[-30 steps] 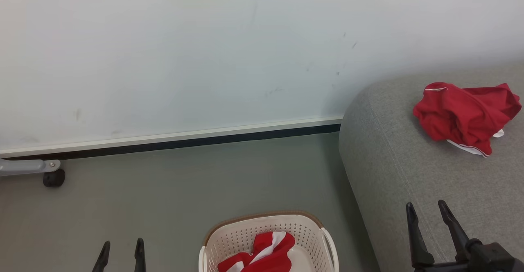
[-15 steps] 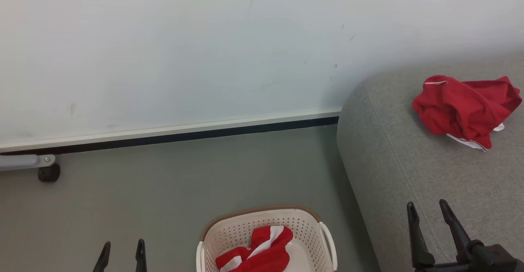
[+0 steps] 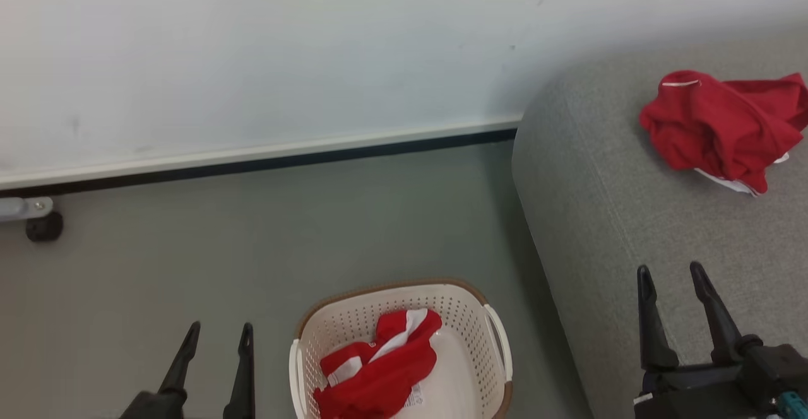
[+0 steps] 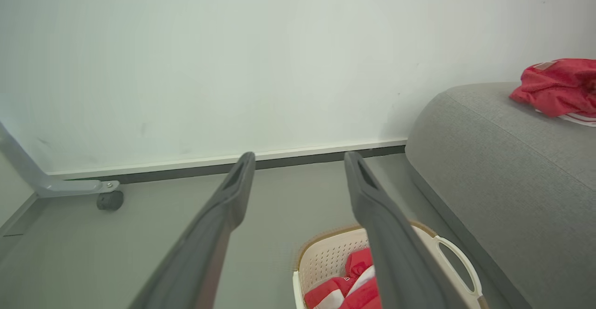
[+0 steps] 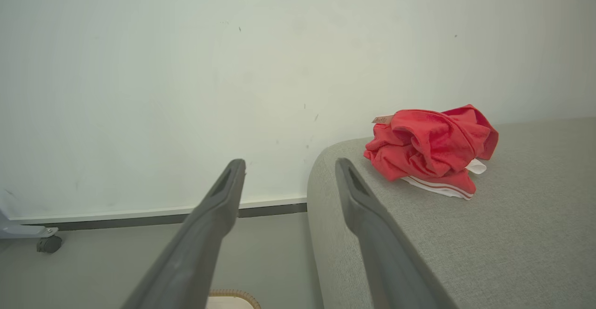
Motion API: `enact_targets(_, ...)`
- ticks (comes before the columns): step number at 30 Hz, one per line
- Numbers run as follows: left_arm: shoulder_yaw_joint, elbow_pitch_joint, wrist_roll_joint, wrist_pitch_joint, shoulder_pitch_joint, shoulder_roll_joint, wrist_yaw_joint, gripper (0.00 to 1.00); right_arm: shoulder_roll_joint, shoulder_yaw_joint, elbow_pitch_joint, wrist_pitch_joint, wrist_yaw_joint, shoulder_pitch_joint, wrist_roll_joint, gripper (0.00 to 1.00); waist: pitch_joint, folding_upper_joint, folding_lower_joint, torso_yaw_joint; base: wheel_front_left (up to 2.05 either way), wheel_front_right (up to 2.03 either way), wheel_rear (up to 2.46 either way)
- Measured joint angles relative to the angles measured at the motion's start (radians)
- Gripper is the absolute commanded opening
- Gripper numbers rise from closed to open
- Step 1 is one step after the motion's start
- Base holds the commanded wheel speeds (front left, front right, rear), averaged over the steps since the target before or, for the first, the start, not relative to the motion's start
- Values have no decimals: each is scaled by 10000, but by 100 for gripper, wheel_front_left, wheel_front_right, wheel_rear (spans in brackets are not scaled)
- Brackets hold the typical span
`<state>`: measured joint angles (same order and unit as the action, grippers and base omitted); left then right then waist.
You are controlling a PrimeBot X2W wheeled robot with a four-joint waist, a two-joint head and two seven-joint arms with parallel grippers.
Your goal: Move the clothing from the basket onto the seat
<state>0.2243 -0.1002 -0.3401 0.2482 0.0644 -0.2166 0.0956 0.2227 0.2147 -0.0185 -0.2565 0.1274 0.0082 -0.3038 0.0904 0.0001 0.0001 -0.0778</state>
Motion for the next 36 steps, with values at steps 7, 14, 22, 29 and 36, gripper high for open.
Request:
enact_targets(7, 560, -775, 382, -282, -1049, 146, -198, 100, -61, -217, -311, 0, 0, -432, 105, 100, 836, 1, 1, -238, 0, 0, 0)
enact_targets(14, 1220, -1789, 619, -706, -2030, 345, -531, 100, -117, -276, -633, -2, 0, -821, 422, 100, 1585, 1, 1, -514, 0, 0, 0)
enact_targets(22, 1787, -3235, 1057, -1179, -3077, 629, -825, 100, -157, -198, -1154, -2, 0, -1491, 640, 100, 2608, 1, 2, -924, 0, 0, 0)
enact_targets(29, 2161, -4506, 1628, -1726, -4346, 591, -1053, 100, -324, -96, -1446, -2, 0, -2122, 692, 100, 3789, 1, 3, -1367, 0, 0, 0)
enact_targets(36, 2525, -5313, 2211, -2127, -5162, 328, -1235, 100, -606, -65, -1655, -4, 0, -2632, 711, 100, 4721, 1, 2, -1669, 0, 0, 0)
